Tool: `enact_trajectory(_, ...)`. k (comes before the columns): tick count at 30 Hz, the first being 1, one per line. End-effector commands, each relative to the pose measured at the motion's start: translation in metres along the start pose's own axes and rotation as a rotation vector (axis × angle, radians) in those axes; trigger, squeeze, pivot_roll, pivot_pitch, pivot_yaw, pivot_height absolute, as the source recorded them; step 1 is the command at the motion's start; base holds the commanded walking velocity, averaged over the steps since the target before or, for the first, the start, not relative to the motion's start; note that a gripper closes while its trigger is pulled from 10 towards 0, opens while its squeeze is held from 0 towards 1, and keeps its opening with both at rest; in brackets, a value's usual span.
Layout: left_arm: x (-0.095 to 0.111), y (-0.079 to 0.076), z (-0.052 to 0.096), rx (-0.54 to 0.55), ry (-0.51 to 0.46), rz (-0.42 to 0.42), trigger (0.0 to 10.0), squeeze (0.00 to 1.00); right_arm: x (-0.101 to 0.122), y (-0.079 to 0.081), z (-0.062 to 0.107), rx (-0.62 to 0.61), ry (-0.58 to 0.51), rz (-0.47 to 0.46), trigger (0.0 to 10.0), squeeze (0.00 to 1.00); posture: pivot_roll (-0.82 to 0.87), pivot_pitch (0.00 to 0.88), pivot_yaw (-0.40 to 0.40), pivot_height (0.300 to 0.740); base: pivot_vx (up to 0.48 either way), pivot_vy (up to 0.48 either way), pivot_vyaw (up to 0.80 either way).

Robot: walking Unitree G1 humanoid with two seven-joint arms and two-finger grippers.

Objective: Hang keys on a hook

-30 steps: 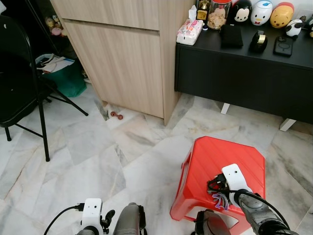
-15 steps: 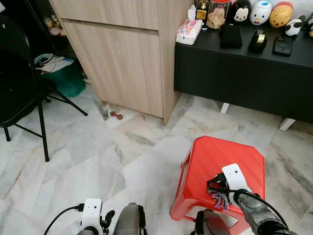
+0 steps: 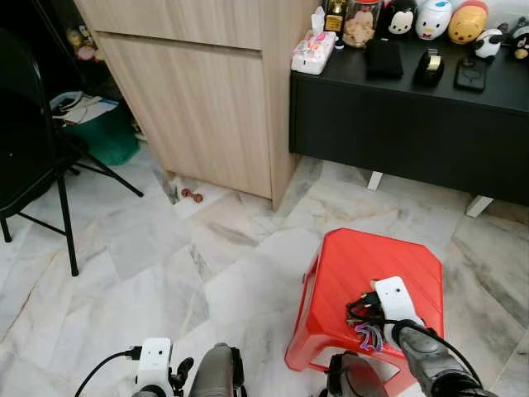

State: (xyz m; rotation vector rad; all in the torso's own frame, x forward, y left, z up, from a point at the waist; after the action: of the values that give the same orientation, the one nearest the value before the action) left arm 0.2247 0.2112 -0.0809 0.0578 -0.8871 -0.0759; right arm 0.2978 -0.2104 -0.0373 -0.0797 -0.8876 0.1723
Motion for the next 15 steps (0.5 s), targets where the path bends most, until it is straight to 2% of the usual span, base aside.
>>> enact_trajectory(1,-0.01,0.005,0.004,0.016,0.026,0.004,10.0,0.0,-0.005,0.007,0.0,0.027,0.018,0.001,10.0,0.0,0.16,0.204,0.05,0.639,0.0,0.0,0.0)
enact_trajectory(4,-0.01,0.005,0.005,0.023,0.023,0.008,10.0,0.0,-0.003,0.018,-0.001,0.073,0.005,0.016,10.0,0.0,0.16,0.207,0.046,0.639,0.0,0.0,0.0)
enact_trajectory(6,-0.01,0.006,0.005,0.025,0.021,0.01,10.0,0.0,-0.003,0.018,-0.001,0.074,0.004,0.019,10.0,0.0,0.16,0.209,0.046,0.639,0.0,0.0,0.0)
enact_trajectory(10,-0.01,0.005,0.005,0.024,0.02,0.011,10.0,0.0,-0.001,0.016,-0.001,0.059,-0.006,0.036,10.0,0.0,0.16,0.213,0.045,0.639,0.0,0.0,0.0)
enact_trajectory(15,-0.01,0.004,0.005,0.022,0.017,0.014,10.0,0.0,0.002,0.004,-0.001,0.005,-0.012,0.035,10.0,0.0,0.16,0.214,0.043,0.639,0.0,0.0,0.0)
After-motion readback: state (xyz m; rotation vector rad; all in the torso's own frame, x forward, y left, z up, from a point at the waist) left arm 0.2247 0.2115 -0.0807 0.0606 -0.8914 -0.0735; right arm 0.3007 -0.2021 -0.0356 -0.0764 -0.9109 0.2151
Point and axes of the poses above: a point about 5 cm out from each wrist's last joint towards the gripper, its own z axis pointing back from the gripper into the wrist, its own x axis along the axis of the wrist's last joint, y = z × x, the point moved 3 cm from there along -z, pointing out of the wrist towards the gripper, and after that the axes turned 5 degrees about -z, right-handed, at the moved point
